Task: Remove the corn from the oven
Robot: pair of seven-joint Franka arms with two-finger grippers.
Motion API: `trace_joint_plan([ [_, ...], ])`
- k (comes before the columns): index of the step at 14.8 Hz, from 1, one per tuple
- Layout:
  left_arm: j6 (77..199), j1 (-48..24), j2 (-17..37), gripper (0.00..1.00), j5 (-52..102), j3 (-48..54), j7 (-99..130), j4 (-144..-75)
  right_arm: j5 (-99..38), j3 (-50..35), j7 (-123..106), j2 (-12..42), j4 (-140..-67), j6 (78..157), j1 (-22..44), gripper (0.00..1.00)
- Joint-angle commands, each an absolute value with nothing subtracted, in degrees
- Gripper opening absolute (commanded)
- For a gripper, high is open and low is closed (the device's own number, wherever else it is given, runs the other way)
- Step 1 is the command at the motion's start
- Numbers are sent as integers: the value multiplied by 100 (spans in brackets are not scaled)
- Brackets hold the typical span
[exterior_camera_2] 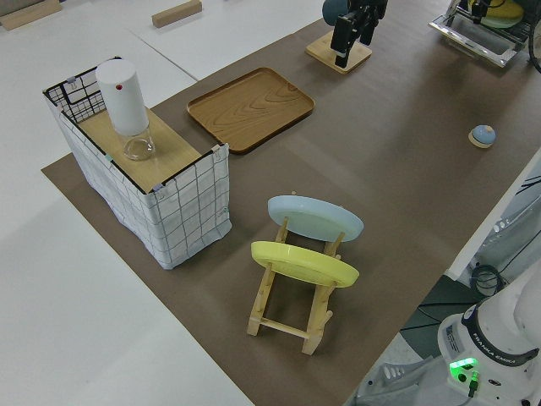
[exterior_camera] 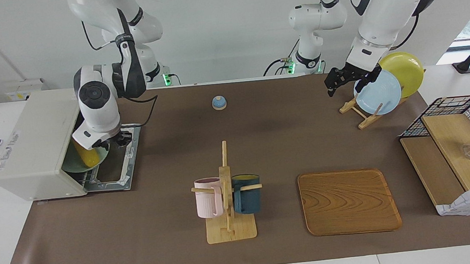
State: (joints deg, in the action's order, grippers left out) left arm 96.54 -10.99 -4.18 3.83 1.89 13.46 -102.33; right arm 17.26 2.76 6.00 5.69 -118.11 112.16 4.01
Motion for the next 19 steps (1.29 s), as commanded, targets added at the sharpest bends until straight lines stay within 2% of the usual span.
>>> trace_joint_plan([
  [1,9843,-1160,-563,100,466,141,1266,-10459,1854,246,361,422,-12032,11320,203,41],
  [4,9993,-1361,-536,100,466,141,1301,-10459,1854,255,273,343,-12295,11583,167,39],
  [6,10019,-1397,-519,100,553,141,1275,-10468,1854,255,237,290,-12427,11706,114,34],
  [7,10037,-1397,-510,100,597,141,1274,-10476,1854,255,220,290,-12428,11707,114,22],
  [8,10063,-1397,-510,100,606,141,1266,-10494,1854,255,202,290,-12428,11698,123,15],
  [9,10090,-1406,-510,100,676,141,1274,-10503,1863,255,193,290,-12428,11681,167,2],
  [13,10107,-1494,-554,100,703,141,1274,-10635,1881,220,176,290,-12349,11541,237,0],
  [19,10160,-1494,-545,100,765,141,1274,-10661,1793,132,351,518,-11541,10995,1606,0],
])
